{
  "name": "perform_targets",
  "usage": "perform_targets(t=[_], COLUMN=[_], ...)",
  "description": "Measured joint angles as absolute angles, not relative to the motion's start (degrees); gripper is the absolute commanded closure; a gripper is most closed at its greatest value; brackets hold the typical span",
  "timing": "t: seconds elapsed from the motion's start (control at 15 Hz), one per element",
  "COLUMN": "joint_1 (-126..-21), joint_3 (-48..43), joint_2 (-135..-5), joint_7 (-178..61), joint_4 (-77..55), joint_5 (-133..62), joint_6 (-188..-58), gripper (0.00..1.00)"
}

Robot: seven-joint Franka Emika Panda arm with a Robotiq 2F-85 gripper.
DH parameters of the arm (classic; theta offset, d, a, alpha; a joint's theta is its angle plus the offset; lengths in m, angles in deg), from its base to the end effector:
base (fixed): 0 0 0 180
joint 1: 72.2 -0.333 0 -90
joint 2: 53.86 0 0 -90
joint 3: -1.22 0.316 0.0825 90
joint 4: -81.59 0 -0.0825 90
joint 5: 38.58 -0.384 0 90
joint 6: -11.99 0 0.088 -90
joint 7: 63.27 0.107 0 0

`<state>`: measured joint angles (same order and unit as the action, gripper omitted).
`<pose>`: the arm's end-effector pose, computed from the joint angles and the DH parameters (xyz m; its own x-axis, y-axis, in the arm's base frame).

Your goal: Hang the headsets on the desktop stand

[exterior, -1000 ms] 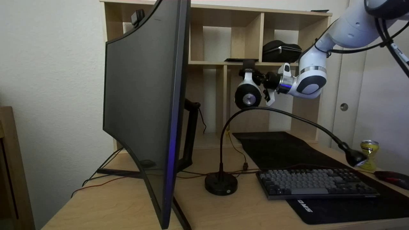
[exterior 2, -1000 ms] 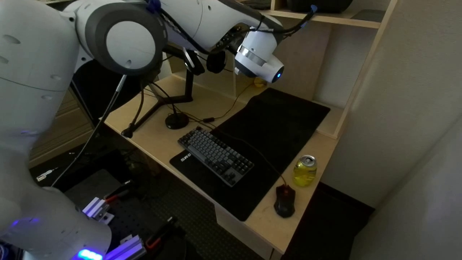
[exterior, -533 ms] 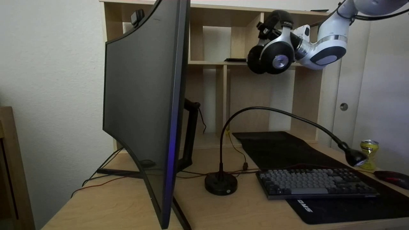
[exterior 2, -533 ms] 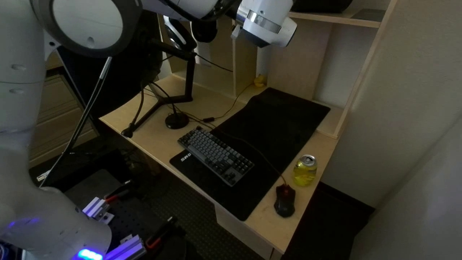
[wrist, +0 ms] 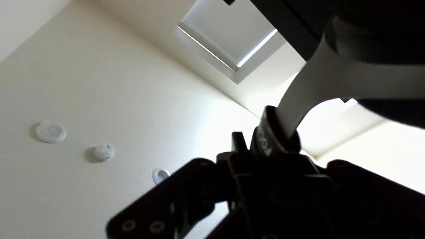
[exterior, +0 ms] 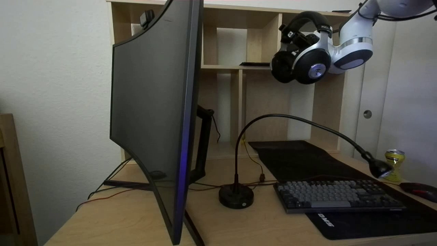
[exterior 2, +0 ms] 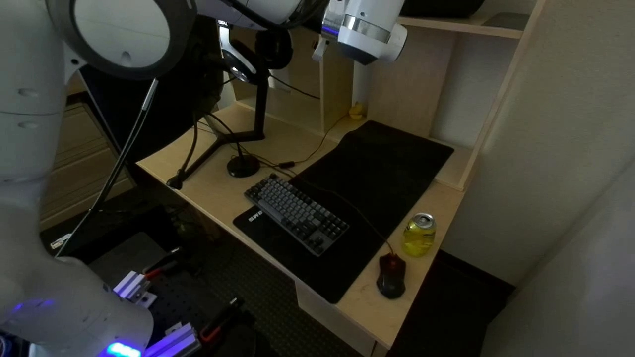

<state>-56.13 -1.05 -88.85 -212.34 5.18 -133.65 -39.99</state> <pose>0.6563 -0.0636 0.4885 -0.6085 -0.3876 0.6924 0.7432 0.0273 0.6685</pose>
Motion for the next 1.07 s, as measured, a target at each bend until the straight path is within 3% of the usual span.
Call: perform_targets(t=[0.13,0.2,1.07], joint_1=[-56.8,-57.4,-58.1], joint_3=[-1.0,-0.8,-1.0], joint_2=[-88.8,-88.8,-88.9], joint_7=[-212.3,-212.3,-212.2], joint_4=[7.5,8.5,8.4], joint_5=[-132.9,-132.9,-132.9], joint_6=[-37.8,-37.7,-36.8], gripper=[0.95,0.8,0.8])
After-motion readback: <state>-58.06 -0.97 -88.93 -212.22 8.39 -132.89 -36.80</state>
